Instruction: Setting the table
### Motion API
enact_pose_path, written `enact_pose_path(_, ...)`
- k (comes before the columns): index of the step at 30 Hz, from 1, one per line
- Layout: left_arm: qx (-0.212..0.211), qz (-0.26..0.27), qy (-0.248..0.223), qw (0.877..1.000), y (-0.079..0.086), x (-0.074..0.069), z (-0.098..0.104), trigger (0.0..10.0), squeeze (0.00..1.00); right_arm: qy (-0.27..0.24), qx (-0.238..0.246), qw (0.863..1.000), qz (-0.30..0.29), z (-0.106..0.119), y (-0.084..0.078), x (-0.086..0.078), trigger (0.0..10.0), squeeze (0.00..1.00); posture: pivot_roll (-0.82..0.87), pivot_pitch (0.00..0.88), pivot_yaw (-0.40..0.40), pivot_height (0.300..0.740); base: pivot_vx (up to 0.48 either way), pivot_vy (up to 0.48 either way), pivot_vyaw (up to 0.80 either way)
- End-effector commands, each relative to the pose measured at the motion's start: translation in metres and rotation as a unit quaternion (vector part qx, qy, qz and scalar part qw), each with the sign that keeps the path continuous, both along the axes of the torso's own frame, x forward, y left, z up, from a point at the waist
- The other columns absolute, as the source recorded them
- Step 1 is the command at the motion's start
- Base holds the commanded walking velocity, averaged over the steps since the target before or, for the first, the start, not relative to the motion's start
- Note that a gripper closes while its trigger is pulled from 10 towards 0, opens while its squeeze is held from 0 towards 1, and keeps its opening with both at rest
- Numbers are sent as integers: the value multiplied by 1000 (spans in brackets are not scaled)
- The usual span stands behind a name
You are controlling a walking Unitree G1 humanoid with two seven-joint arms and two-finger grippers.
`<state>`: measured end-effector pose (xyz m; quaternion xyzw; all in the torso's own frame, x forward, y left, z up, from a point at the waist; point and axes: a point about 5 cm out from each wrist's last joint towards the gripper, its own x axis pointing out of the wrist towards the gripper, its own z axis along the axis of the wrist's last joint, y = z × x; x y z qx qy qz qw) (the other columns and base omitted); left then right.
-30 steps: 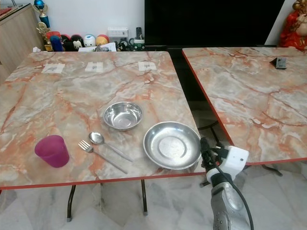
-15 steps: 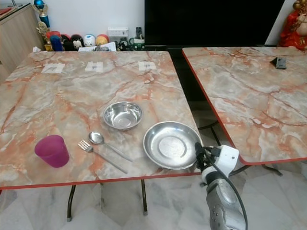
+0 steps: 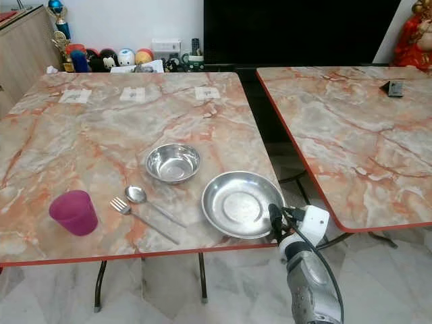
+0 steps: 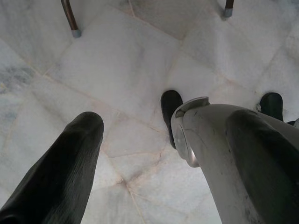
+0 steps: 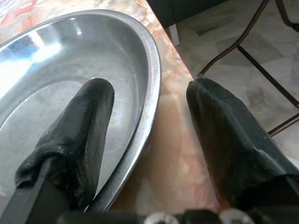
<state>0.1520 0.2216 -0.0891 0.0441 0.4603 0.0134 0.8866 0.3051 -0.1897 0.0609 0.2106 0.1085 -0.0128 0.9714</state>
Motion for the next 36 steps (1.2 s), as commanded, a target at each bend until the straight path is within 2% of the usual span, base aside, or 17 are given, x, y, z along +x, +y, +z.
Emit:
enact_pose_path(1, 1, -1, 23, 1000, 1, -10, -4, 10000, 0, 8, -9, 1000, 4, -2, -1, 0, 3882, 0, -1, 49, -29, 740, 0, 0, 0)
enact_pose_path(2, 1, -3, 23, 1000, 0, -10, -4, 10000, 0, 3, -6, 1000, 16, -2, 1, 1, 0, 0, 4, 49, -31, 740, 0, 0, 0)
enact_pose_path(3, 1, -3, 23, 1000, 0, -10, -4, 10000, 0, 3, -6, 1000, 16, -2, 1, 1, 0, 0, 4, 49, -31, 740, 0, 0, 0)
enact_pose_path(4, 1, -4, 23, 1000, 0, -9, -4, 10000, 0, 4, -5, 1000, 17, -2, 2, 1, 2118, 0, 2, 48, -31, 740, 0, 0, 0)
enact_pose_path(5, 1, -5, 23, 1000, -1, -9, -4, 10000, 0, 10, -6, 1000, 14, -3, 1, 1, 10000, 0, 2, 48, -31, 740, 0, 0, 0)
enact_pose_path(22, 2, -6, 26, 1000, -1, -10, -5, 10000, 0, 17, -3, 1000, 22, -4, 6, 6, 9961, 0, 13, 64, -37, 740, 0, 0, 0)
enact_pose_path(23, 2, -7, 25, 1000, -1, -10, -5, 10000, 0, 16, 0, 1000, 22, -4, 6, 7, 0, 0, 13, 65, -38, 740, 0, 0, 0)
enact_pose_path(36, -2, -6, 27, 1000, -5, -11, -6, 10000, 0, 14, -3, 1000, 17, -3, 5, 11, 0, 0, 13, 72, -41, 740, 0, 0, 0)
